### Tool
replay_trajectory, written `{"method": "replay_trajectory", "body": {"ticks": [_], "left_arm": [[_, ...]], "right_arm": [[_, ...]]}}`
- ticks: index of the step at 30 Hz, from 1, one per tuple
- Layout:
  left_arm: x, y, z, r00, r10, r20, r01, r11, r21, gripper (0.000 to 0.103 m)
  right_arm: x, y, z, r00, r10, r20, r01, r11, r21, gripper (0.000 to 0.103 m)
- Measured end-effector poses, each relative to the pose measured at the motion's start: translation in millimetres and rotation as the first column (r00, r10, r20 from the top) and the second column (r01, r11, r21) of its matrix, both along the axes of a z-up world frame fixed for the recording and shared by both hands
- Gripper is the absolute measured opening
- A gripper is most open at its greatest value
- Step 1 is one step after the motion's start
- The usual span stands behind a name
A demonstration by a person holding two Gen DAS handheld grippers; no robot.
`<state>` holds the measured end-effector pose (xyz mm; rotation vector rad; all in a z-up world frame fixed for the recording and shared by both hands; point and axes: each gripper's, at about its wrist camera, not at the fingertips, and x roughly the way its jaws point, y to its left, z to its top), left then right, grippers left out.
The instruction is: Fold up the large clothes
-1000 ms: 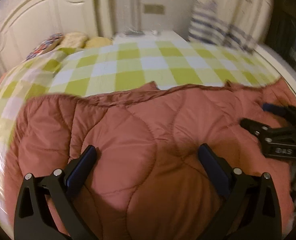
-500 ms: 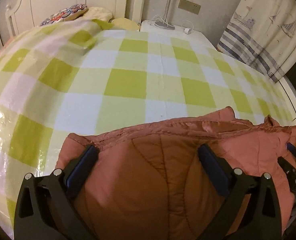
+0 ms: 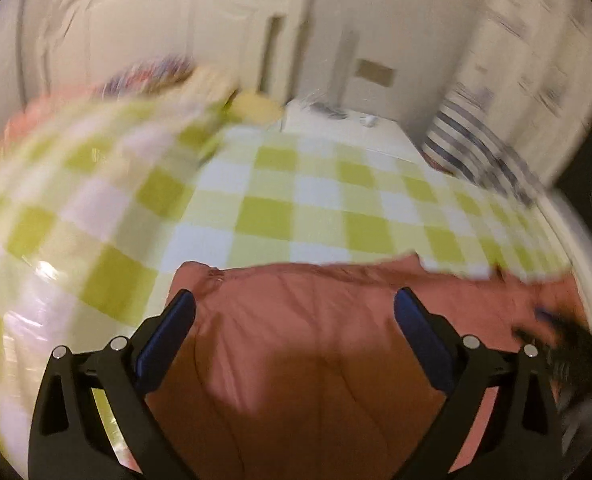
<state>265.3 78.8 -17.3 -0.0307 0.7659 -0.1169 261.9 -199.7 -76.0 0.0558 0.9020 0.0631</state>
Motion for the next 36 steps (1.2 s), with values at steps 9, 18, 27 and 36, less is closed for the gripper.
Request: {"method": "replay_trajectory", "body": {"ticks": [9,18,27,36], "left_arm": [[11.3,19.0,-42.9,0.993,0.042,-0.113,-0.043,0.999,-0.006,0.101],[12.2,21.5,-45.4,0.994,0.043,-0.104,-0.042,0.999,0.011,0.101],[12.2,23.0,-45.2,0.994,0.045,-0.102,-0.044,0.999,0.013,0.101],[12.8,23.6,-45.5,0.994,0.04,-0.097,-0.04,0.999,0.003,0.101]], "right_arm": [[-0.6,1.3,2.3,1.0,-0.004,0.002,0.004,1.0,-0.009,0.092],[-68.4,70.2,60.4,0.973,0.11,0.204,-0.085,0.988,-0.131,0.095],[-67.0,100.6,21.7,0.972,0.229,0.057,-0.218,0.964,-0.15,0.098],[-72.1,-58.9,12.2,0.974,-0.214,0.08,0.217,0.976,-0.03,0.098]]}}
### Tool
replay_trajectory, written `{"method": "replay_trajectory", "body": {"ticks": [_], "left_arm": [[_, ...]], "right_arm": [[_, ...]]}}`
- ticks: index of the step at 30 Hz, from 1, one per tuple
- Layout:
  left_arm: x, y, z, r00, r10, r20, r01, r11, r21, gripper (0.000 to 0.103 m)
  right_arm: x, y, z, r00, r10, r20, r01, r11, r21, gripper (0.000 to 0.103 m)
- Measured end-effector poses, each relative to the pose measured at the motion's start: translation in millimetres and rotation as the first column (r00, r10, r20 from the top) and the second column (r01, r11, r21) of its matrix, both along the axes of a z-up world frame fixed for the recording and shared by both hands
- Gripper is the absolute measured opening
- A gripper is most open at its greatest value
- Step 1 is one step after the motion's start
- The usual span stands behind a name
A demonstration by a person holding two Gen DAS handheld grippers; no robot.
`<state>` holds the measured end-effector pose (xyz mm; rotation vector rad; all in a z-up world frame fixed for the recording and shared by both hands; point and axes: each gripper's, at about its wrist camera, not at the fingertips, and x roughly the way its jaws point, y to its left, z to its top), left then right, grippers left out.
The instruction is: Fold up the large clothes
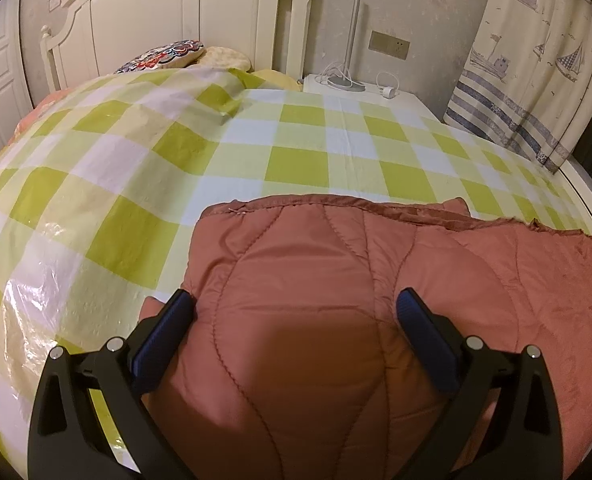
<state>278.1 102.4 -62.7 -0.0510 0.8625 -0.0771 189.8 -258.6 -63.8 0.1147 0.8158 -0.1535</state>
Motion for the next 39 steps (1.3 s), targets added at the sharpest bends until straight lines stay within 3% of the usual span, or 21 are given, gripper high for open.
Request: {"method": "replay_trajectory", "body": {"ticks": [1,6,9,11,13,16,19,20,22,26,29,32,35,39], "left_arm": [[0.0,-0.6,-0.3,1.0,0.001,0.001,-0.001,1.0,0.007,0.101],[1.3,-1.9,0.4,1.0,0.001,-0.014,-0.001,1.0,0.012,0.101],[0.2,-3.3,8.7,0.999,0.003,-0.043,-0.003,1.0,0.017,0.1],[-17.0,-2.0,31.1,1.0,0.024,0.01,-0.023,0.999,-0.042,0.099],[-38.3,-12.4,52.8,0.997,-0.019,0.076,0.027,0.994,-0.104,0.1],[-75.7,-58.1,65.1,0.983,-0.126,0.133,0.133,0.99,-0.046,0.101],[-99.9,-112.5,30.0,0.962,-0.268,0.046,0.269,0.963,-0.014,0.101],[-106.5,-134.4,4.0,0.965,-0.26,0.019,0.257,0.961,0.1,0.101],[-120.2,-145.6,-7.3,0.963,-0.249,0.106,0.227,0.955,0.189,0.101],[-111.8,-126.5,3.2,0.966,-0.254,0.053,0.248,0.964,0.094,0.101],[-109.7,-86.5,26.6,0.981,-0.17,0.098,0.17,0.985,0.007,0.101],[-93.3,-51.8,37.6,0.991,-0.067,0.114,0.066,0.998,0.014,0.101],[-72.1,-27.4,36.3,0.996,0.015,0.093,-0.018,0.999,0.036,0.101],[-52.7,-19.5,20.5,0.998,0.046,0.04,-0.05,0.994,0.093,0.101]], "right_arm": [[-0.4,-9.7,-3.9,1.0,-0.007,0.002,0.007,0.997,0.077,0.098],[7.7,23.6,-4.4,0.999,0.009,-0.036,-0.013,0.993,-0.119,0.098],[8.9,28.1,-5.7,0.999,0.014,-0.031,-0.017,0.997,-0.074,0.098],[8.5,25.5,-6.0,1.0,0.018,-0.023,-0.019,0.999,-0.043,0.098],[10.4,27.1,-6.8,1.0,0.019,-0.023,-0.02,0.999,-0.044,0.098],[1.0,7.4,-7.3,1.0,0.017,-0.019,-0.018,0.999,-0.049,0.098],[0.5,-0.1,-7.1,1.0,0.019,-0.014,-0.019,0.999,-0.041,0.098],[-0.4,-1.4,-7.2,1.0,0.019,-0.012,-0.019,0.999,-0.041,0.098],[-4.3,-3.2,-6.3,1.0,0.019,-0.004,-0.019,0.999,-0.036,0.098],[-3.3,-7.5,-6.1,0.999,0.031,-0.012,-0.031,0.999,-0.008,0.099],[-8.6,-11.8,0.6,0.999,0.034,0.014,-0.034,0.999,0.029,0.098],[-30.2,4.3,21.2,0.995,0.027,0.1,-0.027,1.0,-0.003,0.098],[-50.9,42.5,44.7,0.969,0.153,0.192,-0.153,0.988,-0.015,0.098],[-47.1,108.6,38.8,0.919,0.373,0.13,-0.357,0.925,-0.126,0.098]]}}
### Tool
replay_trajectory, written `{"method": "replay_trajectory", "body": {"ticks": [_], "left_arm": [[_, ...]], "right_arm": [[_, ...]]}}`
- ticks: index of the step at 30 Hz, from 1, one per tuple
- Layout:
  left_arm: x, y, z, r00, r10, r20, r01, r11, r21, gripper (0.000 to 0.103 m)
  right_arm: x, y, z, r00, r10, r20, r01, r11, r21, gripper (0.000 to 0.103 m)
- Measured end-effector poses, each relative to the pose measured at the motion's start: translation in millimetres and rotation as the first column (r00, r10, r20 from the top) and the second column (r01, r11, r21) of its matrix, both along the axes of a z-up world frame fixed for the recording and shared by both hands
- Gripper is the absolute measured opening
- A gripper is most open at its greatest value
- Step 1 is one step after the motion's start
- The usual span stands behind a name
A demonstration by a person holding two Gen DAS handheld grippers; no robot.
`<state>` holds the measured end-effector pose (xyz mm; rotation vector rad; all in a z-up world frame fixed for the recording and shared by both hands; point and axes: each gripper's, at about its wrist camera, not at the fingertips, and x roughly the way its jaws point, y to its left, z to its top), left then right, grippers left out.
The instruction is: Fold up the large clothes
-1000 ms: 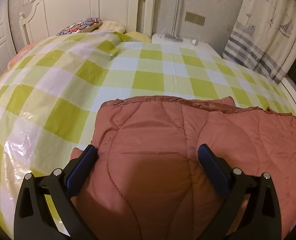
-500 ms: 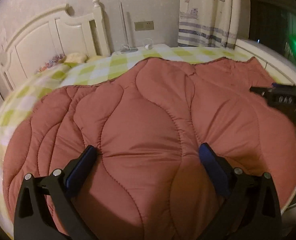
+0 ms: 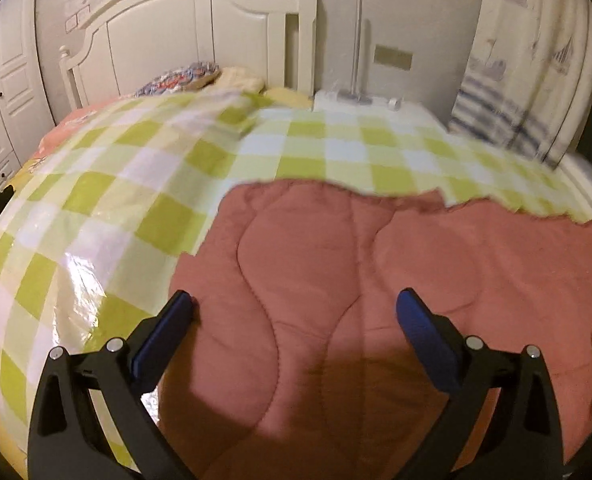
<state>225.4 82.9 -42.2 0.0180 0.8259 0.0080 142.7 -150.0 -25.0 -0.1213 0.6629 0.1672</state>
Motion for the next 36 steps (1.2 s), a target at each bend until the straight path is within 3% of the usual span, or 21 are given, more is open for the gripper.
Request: {"method": "replay_trajectory", "body": {"ticks": [2,4,7,10,13,15,17,20,22,25,28,30,33,36], "left_arm": [[2.6,-0.2,-15.1,1.0,-0.009,-0.012,0.01,0.999,0.04,0.101],[-0.5,2.0,-17.7,1.0,-0.009,-0.011,0.01,0.999,0.041,0.101],[0.7,4.8,-20.3,0.999,-0.015,-0.028,0.016,1.0,0.02,0.101],[1.2,7.6,-21.9,0.999,-0.015,-0.028,0.015,1.0,0.004,0.101],[0.7,8.7,-23.1,1.0,-0.015,-0.024,0.015,1.0,-0.007,0.101],[0.9,9.5,-23.3,1.0,-0.016,-0.023,0.016,1.0,-0.015,0.101],[-0.4,8.9,-23.1,1.0,-0.019,-0.019,0.018,1.0,-0.016,0.101],[-0.7,9.1,-23.3,1.0,-0.018,-0.018,0.018,1.0,-0.017,0.101],[-0.7,9.7,-23.5,1.0,-0.019,-0.018,0.019,1.0,-0.018,0.101],[-0.4,10.1,-23.2,1.0,-0.02,-0.018,0.02,1.0,-0.022,0.101],[-0.6,10.4,-23.1,1.0,-0.022,-0.016,0.022,0.999,-0.025,0.101],[-0.9,11.1,-22.8,1.0,-0.022,-0.015,0.021,0.999,-0.032,0.101],[-0.6,11.1,-22.6,1.0,-0.022,-0.015,0.021,0.999,-0.032,0.101],[-0.9,11.6,-22.5,1.0,-0.023,-0.014,0.022,0.999,-0.033,0.101]], "right_arm": [[14.0,20.1,-28.7,0.996,0.02,-0.089,-0.026,0.997,-0.072,0.098],[17.0,10.1,-47.6,0.997,0.017,-0.076,-0.017,1.0,0.003,0.099],[16.0,-4.3,-40.9,0.992,0.001,-0.126,0.003,0.999,0.034,0.098],[3.5,-14.2,-24.8,0.994,-0.05,-0.098,0.052,0.999,0.016,0.098],[-3.4,-49.7,-17.2,0.983,-0.164,-0.079,0.168,0.985,0.043,0.098],[0.7,-75.7,-34.8,0.958,-0.251,-0.135,0.254,0.967,0.006,0.098],[-3.8,-88.6,-46.6,0.961,-0.229,-0.158,0.242,0.968,0.07,0.098],[-3.3,-83.0,-38.4,0.951,-0.263,-0.163,0.27,0.963,0.019,0.098],[-6.0,-76.0,-27.9,0.953,-0.274,-0.126,0.278,0.961,0.013,0.098],[-9.5,-56.0,-19.2,0.978,-0.2,-0.066,0.203,0.978,0.048,0.098],[1.4,-33.2,-47.2,0.982,-0.127,-0.142,0.124,0.992,-0.029,0.099],[2.3,-33.8,-46.9,0.981,-0.133,-0.143,0.132,0.991,-0.015,0.099],[7.4,-38.9,-33.8,0.975,-0.138,-0.175,0.136,0.99,-0.023,0.098],[17.6,-48.1,-8.7,0.977,-0.182,-0.114,0.18,0.983,-0.027,0.098]]}}
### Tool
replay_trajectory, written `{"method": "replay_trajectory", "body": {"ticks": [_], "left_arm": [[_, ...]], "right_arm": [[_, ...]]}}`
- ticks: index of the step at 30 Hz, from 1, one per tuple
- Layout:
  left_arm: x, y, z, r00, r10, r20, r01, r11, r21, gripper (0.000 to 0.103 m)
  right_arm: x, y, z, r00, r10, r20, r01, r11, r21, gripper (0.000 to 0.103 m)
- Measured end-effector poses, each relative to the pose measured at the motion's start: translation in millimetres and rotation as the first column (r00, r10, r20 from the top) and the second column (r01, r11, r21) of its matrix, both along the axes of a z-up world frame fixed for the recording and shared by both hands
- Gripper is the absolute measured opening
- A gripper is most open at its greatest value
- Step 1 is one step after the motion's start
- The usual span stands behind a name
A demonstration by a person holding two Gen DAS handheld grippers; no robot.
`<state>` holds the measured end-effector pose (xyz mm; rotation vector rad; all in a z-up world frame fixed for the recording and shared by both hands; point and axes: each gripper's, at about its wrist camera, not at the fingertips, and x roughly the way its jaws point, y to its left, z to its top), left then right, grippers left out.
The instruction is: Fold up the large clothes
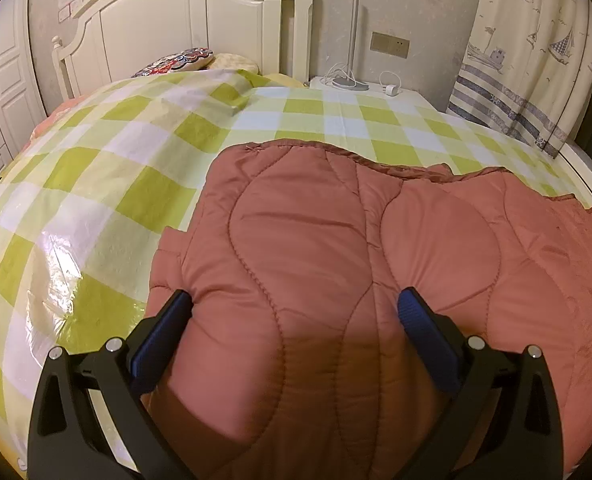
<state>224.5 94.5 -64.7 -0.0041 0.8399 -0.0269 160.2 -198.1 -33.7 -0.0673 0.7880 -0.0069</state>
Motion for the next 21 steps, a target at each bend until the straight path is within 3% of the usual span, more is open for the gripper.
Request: {"method": "replay_trajectory", "body": {"ticks": [3,6,8,10,12,14,17,21], "left_arm": [[0.4,-0.6,0.0,1.0,0.0,-0.001,0.0,1.0,0.001,0.101],[0.3,-0.5,-0.1,1.0,0.0,-0.001,0.0,1.0,0.001,0.101],[0.3,-0.9,-0.1,1.0,0.0,-0.001,0.0,1.0,0.002,0.101],[0.8,-0.2,-0.2,1.0,0.001,-0.006,-0.001,1.0,0.004,0.101],[4.4,-3.0,4.5,0.999,0.013,-0.05,-0.011,0.999,0.033,0.101],[2.6,-9.4,22.1,0.998,0.046,-0.034,-0.044,0.998,0.049,0.101],[-0.4,-33.2,53.9,0.998,-0.025,0.057,0.022,0.998,0.052,0.101],[23.2,-83.6,56.8,0.987,-0.144,0.073,0.128,0.973,0.19,0.101]], "right_arm": [[27.6,-23.1,13.6,0.997,-0.072,0.027,0.072,0.997,0.009,0.098],[68.8,-48.4,-7.4,0.981,-0.176,-0.079,0.173,0.984,-0.045,0.098],[86.4,-71.8,-37.6,0.969,-0.176,-0.172,0.188,0.98,0.06,0.099],[85.2,-84.5,-42.7,0.97,-0.171,-0.173,0.198,0.969,0.15,0.099],[83.4,-78.4,-41.0,0.972,-0.176,-0.154,0.193,0.975,0.105,0.098],[82.0,-74.8,-40.5,0.973,-0.18,-0.144,0.192,0.978,0.08,0.098],[80.1,-72.9,-41.5,0.973,-0.18,-0.144,0.194,0.977,0.089,0.098],[78.6,-74.5,-40.4,0.975,-0.174,-0.138,0.189,0.976,0.103,0.098]]}}
